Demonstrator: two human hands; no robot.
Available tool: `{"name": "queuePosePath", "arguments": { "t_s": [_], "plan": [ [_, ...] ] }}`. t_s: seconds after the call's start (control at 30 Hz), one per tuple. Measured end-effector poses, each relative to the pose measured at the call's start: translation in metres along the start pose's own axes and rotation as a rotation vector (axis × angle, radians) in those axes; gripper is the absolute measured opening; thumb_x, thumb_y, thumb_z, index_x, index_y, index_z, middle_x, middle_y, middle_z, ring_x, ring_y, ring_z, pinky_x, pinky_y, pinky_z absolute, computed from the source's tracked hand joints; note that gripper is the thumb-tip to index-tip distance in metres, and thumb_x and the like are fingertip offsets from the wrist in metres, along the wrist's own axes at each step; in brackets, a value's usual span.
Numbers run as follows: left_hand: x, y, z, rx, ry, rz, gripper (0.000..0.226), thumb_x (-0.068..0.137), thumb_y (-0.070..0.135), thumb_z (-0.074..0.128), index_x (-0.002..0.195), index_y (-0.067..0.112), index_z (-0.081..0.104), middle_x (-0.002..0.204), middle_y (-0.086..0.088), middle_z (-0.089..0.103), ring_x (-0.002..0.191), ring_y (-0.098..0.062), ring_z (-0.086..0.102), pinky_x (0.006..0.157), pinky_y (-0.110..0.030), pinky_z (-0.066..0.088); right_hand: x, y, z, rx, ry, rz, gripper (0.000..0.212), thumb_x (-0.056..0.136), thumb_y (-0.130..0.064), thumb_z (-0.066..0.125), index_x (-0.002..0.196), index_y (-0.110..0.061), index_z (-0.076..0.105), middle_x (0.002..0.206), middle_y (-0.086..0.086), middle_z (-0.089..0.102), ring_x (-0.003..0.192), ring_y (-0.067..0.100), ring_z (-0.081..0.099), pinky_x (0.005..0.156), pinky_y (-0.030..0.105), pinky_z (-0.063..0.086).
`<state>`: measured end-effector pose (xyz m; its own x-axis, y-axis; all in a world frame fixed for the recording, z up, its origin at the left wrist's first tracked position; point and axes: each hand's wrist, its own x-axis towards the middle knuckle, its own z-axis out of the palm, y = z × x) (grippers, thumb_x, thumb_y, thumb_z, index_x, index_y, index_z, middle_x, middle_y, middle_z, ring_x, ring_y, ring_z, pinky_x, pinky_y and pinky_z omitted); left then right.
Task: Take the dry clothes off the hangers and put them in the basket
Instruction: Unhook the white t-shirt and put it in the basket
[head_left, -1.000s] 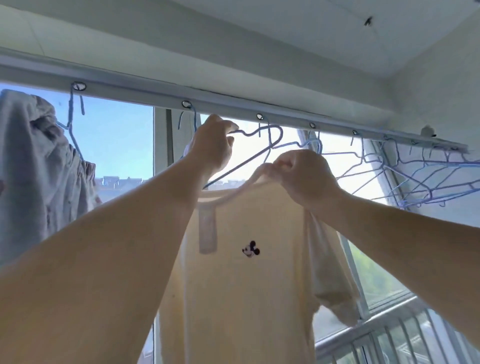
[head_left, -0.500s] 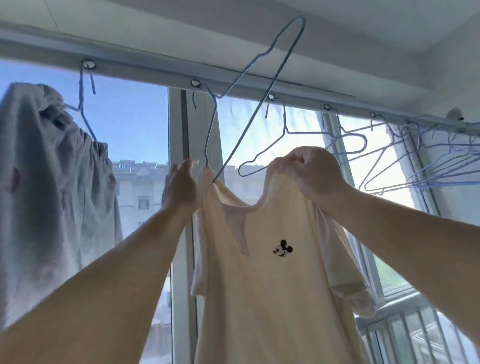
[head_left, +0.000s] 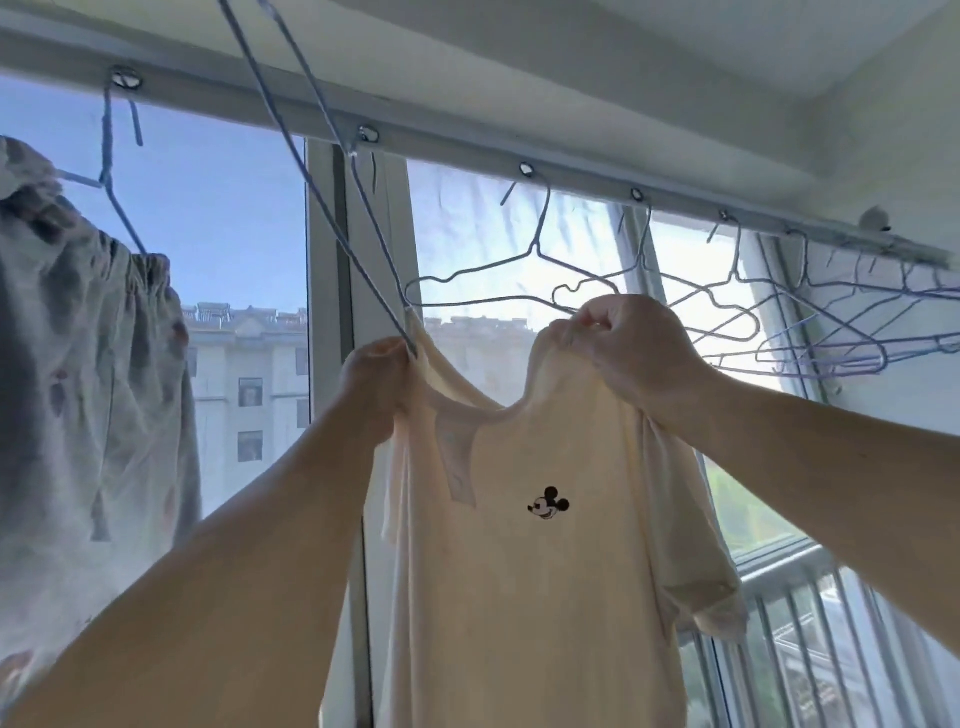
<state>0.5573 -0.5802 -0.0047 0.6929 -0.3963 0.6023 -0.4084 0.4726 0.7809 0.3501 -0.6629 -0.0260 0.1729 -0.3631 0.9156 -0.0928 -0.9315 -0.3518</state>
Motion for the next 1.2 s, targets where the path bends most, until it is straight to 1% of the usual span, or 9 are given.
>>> {"name": "queuePosePath", "arguments": {
  "t_s": [0.17,0.27,0.43,0.53,0.6,0.73,0.9,1.03,1.2],
  "plan": [
    [-0.011,-0.004,0.006,-0.167,-0.097,-0.1,0.029,0.092,0.009,0.042,0.067,0.015,0.054,0.065,-0.004,0.047,0.06,-0.019,0.047,0.057,-0.025,0.045,-0.009,0.005,0.0,-0.032,-0.009,0.024,0.023,0.088,-0.031,0.06,0.085,-0.01,0.07,0.092,0.004,0.067,0.09,0.018,0.058,0.067,0.023,0.035],
    [-0.01,-0.009,0.0,-0.205,-0.058,-0.127,0.015,0.086,0.011,0.045,0.077,0.012,0.056,0.083,-0.012,0.052,0.076,-0.026,0.052,0.068,-0.032,0.044,-0.013,0.007,-0.002,-0.035,-0.017,0.045,0.025,0.089,-0.033,0.06,0.087,-0.011,0.071,0.096,0.004,0.068,0.094,0.019,0.059,0.075,0.026,0.041],
    [-0.012,-0.037,-0.012,-0.042,0.112,-0.162,0.019,0.091,0.019,0.046,0.086,0.007,0.059,0.074,-0.007,0.057,0.067,-0.019,0.055,0.061,-0.026,0.044,-0.022,0.007,0.002,-0.043,-0.091,0.088,0.026,0.087,-0.034,0.061,0.086,-0.01,0.07,0.087,0.003,0.066,0.081,0.017,0.057,0.063,0.026,0.04],
    [-0.013,-0.064,-0.023,0.104,0.101,-0.192,0.035,0.087,0.029,0.043,0.1,0.003,0.064,0.095,-0.012,0.067,0.087,-0.028,0.063,0.076,-0.038,0.051,-0.03,0.01,0.007,-0.042,-0.179,0.123,0.026,0.087,-0.035,0.062,0.083,-0.01,0.068,0.08,0.002,0.064,0.07,0.014,0.054,0.057,0.023,0.04],
    [-0.017,-0.08,-0.03,0.219,0.046,-0.192,0.04,0.082,0.032,0.041,0.101,0.005,0.065,0.101,-0.013,0.068,0.093,-0.03,0.064,0.082,-0.042,0.051,-0.038,0.016,0.01,-0.055,-0.225,0.139,0.026,0.088,-0.034,0.061,0.084,-0.009,0.068,0.083,0.003,0.065,0.074,0.015,0.056,0.059,0.022,0.041],
    [-0.035,-0.11,-0.042,0.393,-0.052,-0.136,0.032,0.092,0.02,0.038,0.105,0.0,0.059,0.097,-0.016,0.061,0.081,-0.026,0.055,0.063,-0.032,0.042,-0.061,0.036,0.012,-0.068,-0.291,0.208,0.03,0.085,-0.036,0.063,0.088,-0.007,0.07,0.094,0.009,0.069,0.089,0.024,0.063,0.07,0.029,0.048],
    [-0.072,-0.145,-0.069,0.479,-0.107,-0.192,0.02,0.098,0.018,0.035,0.097,0.01,0.053,0.084,-0.007,0.053,0.076,-0.02,0.048,0.058,-0.029,0.038,-0.102,0.07,0.001,-0.008,-0.474,0.345,0.03,0.073,-0.045,0.072,0.081,-0.017,0.069,0.082,-0.003,0.064,0.078,0.013,0.061,0.06,0.021,0.046],
    [-0.109,-0.158,-0.08,0.536,-0.049,-0.168,0.021,0.097,0.022,0.039,0.085,0.015,0.054,0.081,-0.007,0.054,0.075,-0.021,0.049,0.066,-0.032,0.039,-0.128,0.102,-0.003,-0.023,-0.646,0.454,0.042,0.055,-0.057,0.075,0.076,-0.02,0.071,0.081,-0.003,0.067,0.079,0.013,0.063,0.068,0.026,0.051],
    [-0.168,-0.168,-0.078,0.322,-0.19,-0.393,0.01,0.091,0.021,0.056,0.083,0.015,0.055,0.077,-0.005,0.058,0.069,-0.016,0.053,0.062,-0.029,0.045,-0.152,0.145,0.005,-0.045,-0.633,0.482,0.026,0.072,-0.039,0.076,0.08,-0.015,0.07,0.081,-0.004,0.064,0.084,0.015,0.06,0.07,0.026,0.046]
  ]
}}
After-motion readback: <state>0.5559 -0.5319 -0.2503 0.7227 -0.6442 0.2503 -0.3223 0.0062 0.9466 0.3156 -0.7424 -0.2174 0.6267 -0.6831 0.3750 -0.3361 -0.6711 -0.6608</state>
